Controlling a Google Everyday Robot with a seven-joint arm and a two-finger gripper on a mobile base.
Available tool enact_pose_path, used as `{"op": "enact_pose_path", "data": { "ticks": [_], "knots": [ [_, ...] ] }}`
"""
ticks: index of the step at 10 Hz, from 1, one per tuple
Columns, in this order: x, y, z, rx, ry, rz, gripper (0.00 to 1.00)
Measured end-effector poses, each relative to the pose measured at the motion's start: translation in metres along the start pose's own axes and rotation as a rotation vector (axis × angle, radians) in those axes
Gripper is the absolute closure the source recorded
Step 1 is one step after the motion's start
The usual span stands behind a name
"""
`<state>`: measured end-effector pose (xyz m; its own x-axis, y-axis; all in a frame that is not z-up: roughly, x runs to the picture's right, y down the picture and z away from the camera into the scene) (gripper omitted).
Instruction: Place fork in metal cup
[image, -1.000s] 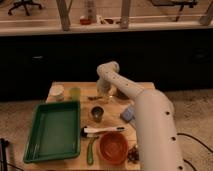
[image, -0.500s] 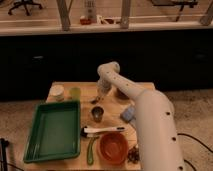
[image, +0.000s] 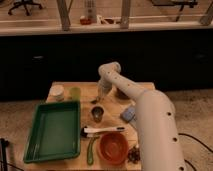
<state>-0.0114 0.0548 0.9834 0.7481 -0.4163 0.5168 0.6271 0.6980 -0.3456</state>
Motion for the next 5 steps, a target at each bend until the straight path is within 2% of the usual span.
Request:
{"op": "enact_pose_path", "data": {
  "ticks": [3,5],
  "knots": [
    [-0.011,-0.011,-0.027,0.034,0.000,-0.064,1.00],
    [-0.016,-0.016,-0.037,0.045,0.000,-0.097,1.00]
  ]
}}
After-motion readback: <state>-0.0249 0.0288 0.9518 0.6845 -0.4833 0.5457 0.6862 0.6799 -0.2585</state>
